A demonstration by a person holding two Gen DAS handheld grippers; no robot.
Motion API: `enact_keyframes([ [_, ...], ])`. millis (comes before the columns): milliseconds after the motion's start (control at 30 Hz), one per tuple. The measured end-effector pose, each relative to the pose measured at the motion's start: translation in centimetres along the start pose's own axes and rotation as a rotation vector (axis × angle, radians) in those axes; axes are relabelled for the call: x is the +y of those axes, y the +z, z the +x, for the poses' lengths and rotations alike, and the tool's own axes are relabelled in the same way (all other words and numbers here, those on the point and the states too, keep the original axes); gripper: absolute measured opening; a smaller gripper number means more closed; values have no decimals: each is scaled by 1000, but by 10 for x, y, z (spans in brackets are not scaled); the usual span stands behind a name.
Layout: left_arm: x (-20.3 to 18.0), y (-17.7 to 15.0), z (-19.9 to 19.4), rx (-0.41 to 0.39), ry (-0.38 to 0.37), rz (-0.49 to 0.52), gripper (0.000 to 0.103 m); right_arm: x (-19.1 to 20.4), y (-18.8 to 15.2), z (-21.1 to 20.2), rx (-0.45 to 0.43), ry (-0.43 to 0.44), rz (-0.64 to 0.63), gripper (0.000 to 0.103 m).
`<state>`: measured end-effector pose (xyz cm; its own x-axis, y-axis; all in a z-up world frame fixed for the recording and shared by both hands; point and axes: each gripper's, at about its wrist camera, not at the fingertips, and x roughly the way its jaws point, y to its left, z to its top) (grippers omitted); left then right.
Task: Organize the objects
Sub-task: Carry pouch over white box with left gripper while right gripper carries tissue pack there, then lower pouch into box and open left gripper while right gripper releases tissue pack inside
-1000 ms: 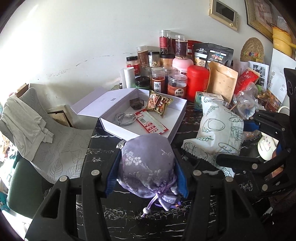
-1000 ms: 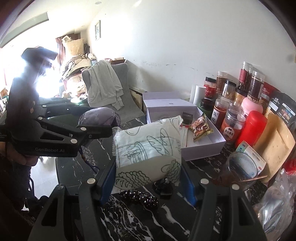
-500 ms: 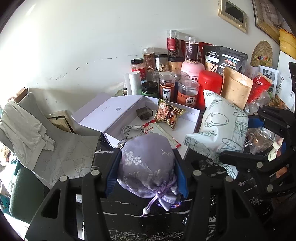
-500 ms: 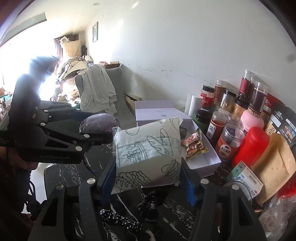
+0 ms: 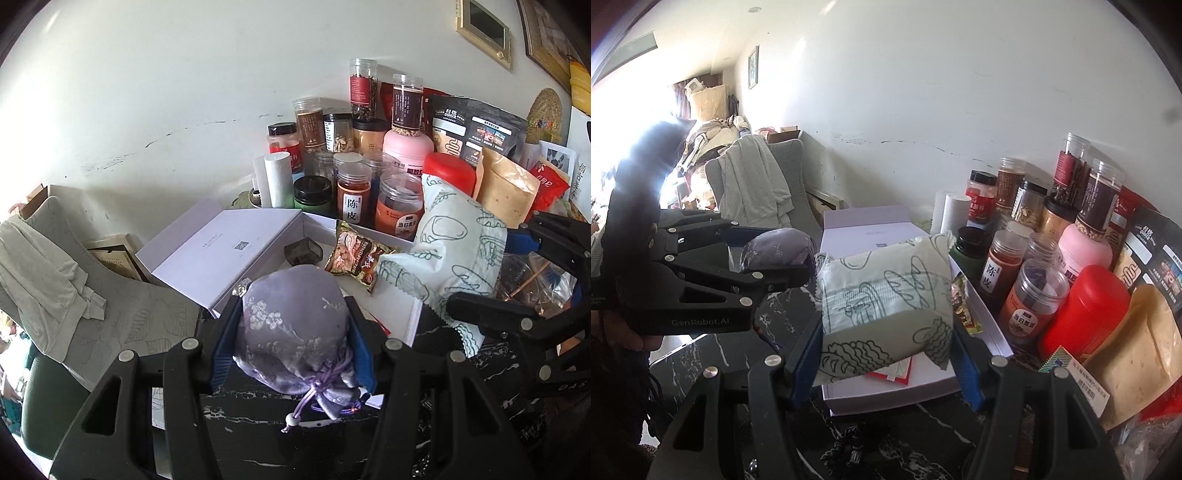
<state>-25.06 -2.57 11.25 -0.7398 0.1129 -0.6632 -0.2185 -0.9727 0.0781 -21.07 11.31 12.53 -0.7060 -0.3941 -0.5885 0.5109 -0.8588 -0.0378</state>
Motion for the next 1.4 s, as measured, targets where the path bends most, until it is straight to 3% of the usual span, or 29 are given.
enact_keyframes([
  [867,25,60,122,20,39,-1,52,-40,34,97,41,-118,94,64],
  [1400,21,50,185,119,-16,5,52,-49,17,141,141,-167,130,63],
])
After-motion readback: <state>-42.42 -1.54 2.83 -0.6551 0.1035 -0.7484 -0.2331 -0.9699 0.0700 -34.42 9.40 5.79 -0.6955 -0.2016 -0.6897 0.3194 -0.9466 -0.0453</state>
